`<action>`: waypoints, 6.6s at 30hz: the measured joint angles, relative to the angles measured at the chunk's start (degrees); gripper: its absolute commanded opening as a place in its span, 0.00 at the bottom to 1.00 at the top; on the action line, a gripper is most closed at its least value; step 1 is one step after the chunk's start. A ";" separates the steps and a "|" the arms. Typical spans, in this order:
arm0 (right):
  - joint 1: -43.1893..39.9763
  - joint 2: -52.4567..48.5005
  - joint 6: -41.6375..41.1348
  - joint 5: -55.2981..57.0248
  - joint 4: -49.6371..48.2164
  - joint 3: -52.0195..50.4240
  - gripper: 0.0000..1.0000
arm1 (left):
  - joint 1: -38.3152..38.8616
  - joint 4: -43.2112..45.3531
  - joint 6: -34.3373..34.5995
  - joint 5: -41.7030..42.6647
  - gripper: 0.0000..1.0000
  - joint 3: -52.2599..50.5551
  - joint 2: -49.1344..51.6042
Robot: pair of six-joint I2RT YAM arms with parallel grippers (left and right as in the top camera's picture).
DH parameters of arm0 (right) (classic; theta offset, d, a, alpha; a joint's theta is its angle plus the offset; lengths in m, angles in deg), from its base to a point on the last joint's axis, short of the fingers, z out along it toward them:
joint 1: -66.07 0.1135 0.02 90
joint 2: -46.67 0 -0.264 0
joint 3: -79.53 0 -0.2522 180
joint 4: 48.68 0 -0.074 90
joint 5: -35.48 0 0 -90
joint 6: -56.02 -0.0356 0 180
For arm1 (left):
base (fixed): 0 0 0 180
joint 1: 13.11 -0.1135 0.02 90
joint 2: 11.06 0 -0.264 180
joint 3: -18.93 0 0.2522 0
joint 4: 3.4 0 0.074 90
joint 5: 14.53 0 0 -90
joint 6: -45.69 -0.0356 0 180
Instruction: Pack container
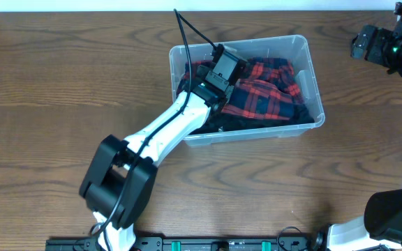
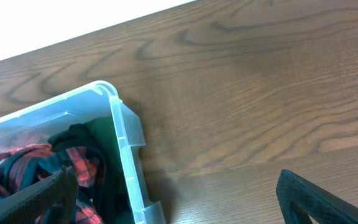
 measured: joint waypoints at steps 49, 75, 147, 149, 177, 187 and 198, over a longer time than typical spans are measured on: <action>0.00 0.00 0.00 0.02 0.00 0.00 0.99 | -36.22 12.76 2.75 8.92 0.98 -37.35 -73.00; 0.00 0.00 0.00 0.00 0.00 0.00 0.99 | -35.95 23.78 2.64 21.75 0.98 -81.09 -106.71; 10.97 39.32 1.46 3.30 -35.15 -38.21 0.99 | -35.95 15.67 2.69 20.39 0.98 -80.43 -109.15; 10.97 44.17 1.29 2.56 -43.47 -45.99 0.99 | -35.95 15.69 2.67 20.33 0.98 -80.41 -109.15; 10.97 94.53 -4.00 -0.07 -59.89 -101.26 0.99 | -35.95 15.69 2.67 20.17 0.98 -80.41 -109.15; 10.97 95.65 0.46 -0.26 -55.49 -102.09 0.99 | -35.95 15.69 2.67 20.17 0.98 -80.41 -109.15; 10.97 96.19 4.07 -0.26 -53.35 -102.16 0.99 | -35.95 15.69 2.67 20.17 0.98 -80.41 -109.15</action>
